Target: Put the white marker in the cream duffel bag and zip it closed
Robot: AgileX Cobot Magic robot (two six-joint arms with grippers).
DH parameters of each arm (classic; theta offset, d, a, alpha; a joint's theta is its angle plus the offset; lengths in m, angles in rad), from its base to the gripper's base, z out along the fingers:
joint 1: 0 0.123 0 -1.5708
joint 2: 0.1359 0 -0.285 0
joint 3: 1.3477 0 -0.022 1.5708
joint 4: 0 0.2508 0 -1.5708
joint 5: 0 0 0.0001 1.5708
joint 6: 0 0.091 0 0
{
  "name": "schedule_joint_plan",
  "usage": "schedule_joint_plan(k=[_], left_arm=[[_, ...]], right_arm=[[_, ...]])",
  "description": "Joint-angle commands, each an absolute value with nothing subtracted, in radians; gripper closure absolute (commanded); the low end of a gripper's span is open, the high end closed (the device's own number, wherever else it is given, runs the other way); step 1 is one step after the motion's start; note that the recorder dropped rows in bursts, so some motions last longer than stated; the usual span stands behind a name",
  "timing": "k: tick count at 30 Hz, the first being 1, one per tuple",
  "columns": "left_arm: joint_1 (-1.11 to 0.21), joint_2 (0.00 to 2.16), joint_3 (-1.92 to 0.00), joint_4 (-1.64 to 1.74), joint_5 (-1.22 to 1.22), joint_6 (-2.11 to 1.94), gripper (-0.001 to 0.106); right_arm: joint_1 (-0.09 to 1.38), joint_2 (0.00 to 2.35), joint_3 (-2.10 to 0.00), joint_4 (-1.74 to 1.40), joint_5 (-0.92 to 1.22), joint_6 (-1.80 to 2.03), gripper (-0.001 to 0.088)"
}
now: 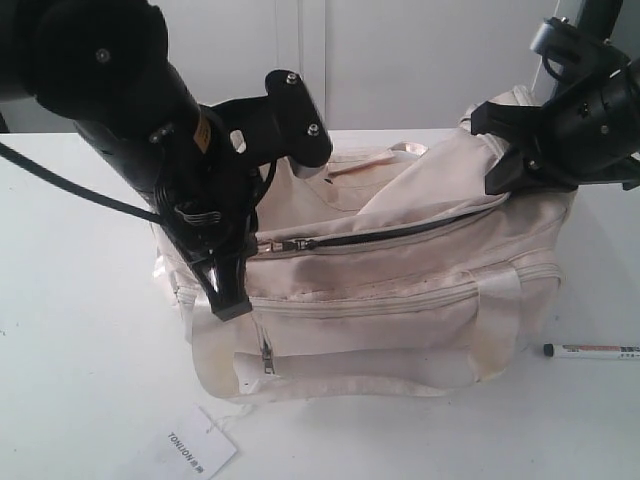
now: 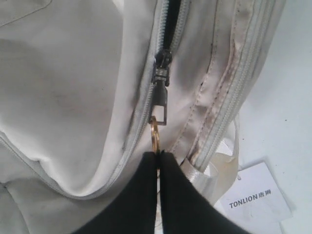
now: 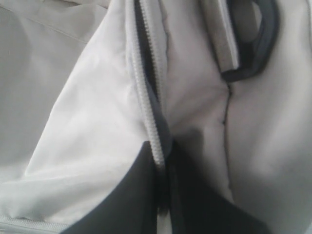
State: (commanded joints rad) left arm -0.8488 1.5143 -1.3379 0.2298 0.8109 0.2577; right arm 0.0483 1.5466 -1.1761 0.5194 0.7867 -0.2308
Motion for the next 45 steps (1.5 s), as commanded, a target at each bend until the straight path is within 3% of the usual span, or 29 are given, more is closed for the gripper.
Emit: schedule_joint_plan(k=[33,41,45], left_arm=[[-0.849,1.473,-1.338,0.172,0.698,0.258,0.105],[-0.849,1.446,-1.338,0.176,0.634,0.26,0.105],[-0.849,1.432,-1.34,0.186,0.605,0.26,0.105]], right_arm=[[0.048,1.547,-1.176,0.519,0.809,-0.231,0.086],[0.048,1.545,-1.176,0.519,0.841,-0.228,0.0657],[0.048,1.527,-1.218,0.519,0.909,-0.223,0.0632]])
